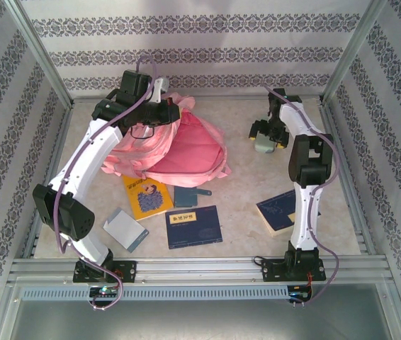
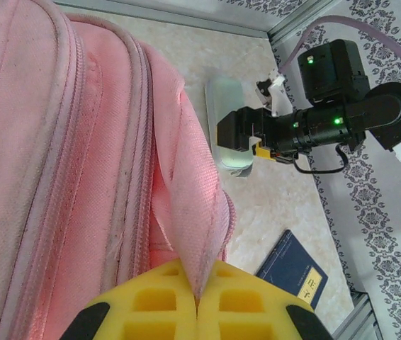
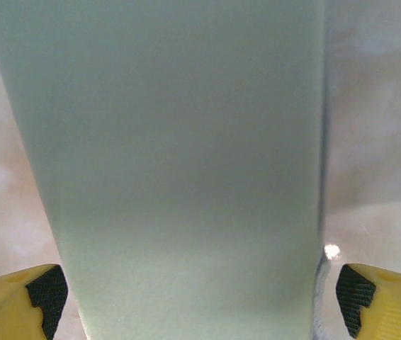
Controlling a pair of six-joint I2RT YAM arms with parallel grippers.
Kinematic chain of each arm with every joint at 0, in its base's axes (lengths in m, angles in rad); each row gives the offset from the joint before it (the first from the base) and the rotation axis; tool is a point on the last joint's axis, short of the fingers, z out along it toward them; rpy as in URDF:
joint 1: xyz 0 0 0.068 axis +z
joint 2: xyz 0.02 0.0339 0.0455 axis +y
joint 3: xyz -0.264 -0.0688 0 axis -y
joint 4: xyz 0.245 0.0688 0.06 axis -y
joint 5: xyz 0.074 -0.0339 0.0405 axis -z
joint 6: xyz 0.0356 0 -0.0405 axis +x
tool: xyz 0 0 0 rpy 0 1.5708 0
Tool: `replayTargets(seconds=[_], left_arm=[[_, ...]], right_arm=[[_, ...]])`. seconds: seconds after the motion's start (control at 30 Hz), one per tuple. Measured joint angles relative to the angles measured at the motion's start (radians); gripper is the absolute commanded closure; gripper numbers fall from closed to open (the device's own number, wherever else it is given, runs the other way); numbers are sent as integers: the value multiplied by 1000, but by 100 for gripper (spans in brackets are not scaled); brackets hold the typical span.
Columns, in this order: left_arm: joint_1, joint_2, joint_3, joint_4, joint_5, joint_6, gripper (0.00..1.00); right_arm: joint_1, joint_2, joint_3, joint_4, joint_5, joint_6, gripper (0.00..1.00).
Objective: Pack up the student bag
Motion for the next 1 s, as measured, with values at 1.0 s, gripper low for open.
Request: replayTargets(seconds=[1.0], left_arm=[[0,3,0,6,3,1,100]], right_arm=[[24,171,225,-143,88,38,25]])
